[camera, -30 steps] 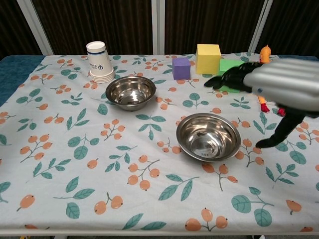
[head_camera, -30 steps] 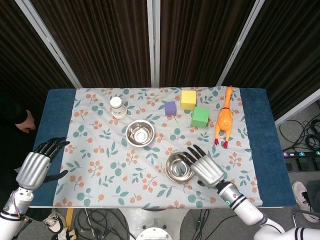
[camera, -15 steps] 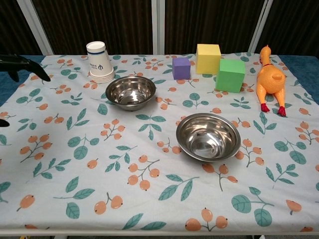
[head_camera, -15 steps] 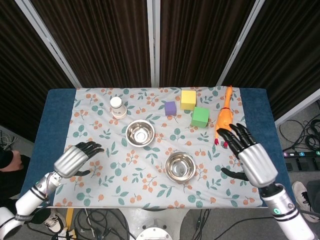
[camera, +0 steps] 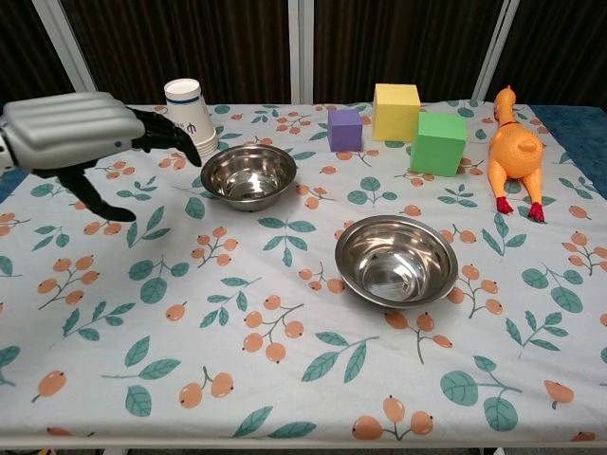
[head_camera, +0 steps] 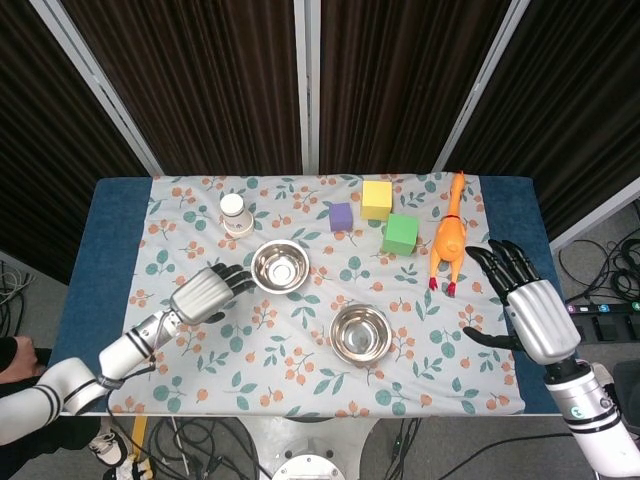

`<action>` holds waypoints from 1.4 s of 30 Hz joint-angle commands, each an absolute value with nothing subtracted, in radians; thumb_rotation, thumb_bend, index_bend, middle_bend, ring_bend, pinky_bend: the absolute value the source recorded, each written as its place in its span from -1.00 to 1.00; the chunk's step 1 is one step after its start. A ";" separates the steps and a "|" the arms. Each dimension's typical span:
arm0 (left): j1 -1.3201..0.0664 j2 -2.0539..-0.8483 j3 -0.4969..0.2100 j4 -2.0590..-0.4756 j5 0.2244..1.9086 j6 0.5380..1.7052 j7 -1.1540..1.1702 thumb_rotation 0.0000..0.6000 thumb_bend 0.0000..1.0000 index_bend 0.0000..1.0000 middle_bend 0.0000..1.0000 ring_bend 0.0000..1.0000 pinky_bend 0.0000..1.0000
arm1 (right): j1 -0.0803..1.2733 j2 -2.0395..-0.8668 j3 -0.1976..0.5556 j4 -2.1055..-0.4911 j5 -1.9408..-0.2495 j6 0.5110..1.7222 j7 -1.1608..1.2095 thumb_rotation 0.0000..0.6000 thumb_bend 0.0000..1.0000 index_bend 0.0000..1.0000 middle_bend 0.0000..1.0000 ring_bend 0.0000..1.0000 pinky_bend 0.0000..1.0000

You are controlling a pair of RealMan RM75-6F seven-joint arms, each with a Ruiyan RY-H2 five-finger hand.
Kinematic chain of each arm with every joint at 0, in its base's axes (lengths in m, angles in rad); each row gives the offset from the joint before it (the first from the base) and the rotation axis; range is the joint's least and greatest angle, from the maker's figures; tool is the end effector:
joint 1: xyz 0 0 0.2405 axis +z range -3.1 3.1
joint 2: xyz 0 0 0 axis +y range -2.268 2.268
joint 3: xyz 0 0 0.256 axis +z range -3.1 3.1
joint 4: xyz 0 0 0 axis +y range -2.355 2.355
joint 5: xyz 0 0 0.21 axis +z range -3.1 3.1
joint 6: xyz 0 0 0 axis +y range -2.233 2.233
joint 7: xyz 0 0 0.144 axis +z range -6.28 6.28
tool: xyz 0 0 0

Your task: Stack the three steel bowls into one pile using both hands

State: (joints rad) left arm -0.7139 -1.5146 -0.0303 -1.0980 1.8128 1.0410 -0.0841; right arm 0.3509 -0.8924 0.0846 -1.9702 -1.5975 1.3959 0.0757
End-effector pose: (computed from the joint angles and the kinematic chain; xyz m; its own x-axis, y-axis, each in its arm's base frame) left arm -0.1972 0.3410 -0.0005 0.6725 0.0606 0.7376 0.5435 -0.7169 -0.4366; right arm -0.1822 -0.2365 0.1841 0.2314 -0.0226 0.9726 -0.8999 -0.3848 0.2052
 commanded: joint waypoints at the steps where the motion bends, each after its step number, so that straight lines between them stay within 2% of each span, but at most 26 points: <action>1: -0.769 -1.575 -0.020 -1.021 1.831 1.018 -0.095 1.00 -0.58 -0.40 -0.34 -0.52 -0.26 | 0.349 -0.886 0.087 -1.971 -1.580 1.379 0.066 1.00 -1.00 -0.96 -0.77 -1.00 -1.00; 13: -0.848 -1.739 0.010 -0.767 1.821 1.015 -0.141 1.00 -0.56 -0.33 -0.26 -0.43 -0.19 | 0.352 -0.916 0.121 -1.952 -1.553 1.374 0.088 1.00 -1.00 -0.96 -0.75 -1.00 -1.00; 21: -0.893 -1.802 0.028 -0.651 1.801 0.985 -0.185 1.00 -0.55 -0.28 -0.21 -0.38 -0.15 | 0.346 -0.935 0.123 -1.919 -1.554 1.373 0.103 1.00 -1.00 -0.96 -0.71 -1.00 -1.00; 36: -0.921 -1.934 0.066 -0.442 1.793 1.041 -0.150 1.00 -0.40 0.02 0.06 -0.15 0.08 | 0.341 -0.972 0.134 -1.845 -1.528 1.361 0.153 1.00 -1.00 -0.96 -0.67 -1.00 -1.00; 42: -0.915 -1.975 0.114 -0.347 1.823 1.079 -0.109 1.00 -0.37 0.11 0.15 -0.06 0.16 | 0.337 -0.991 0.140 -1.820 -1.548 1.383 0.170 1.00 -1.00 -0.96 -0.64 -1.00 -1.00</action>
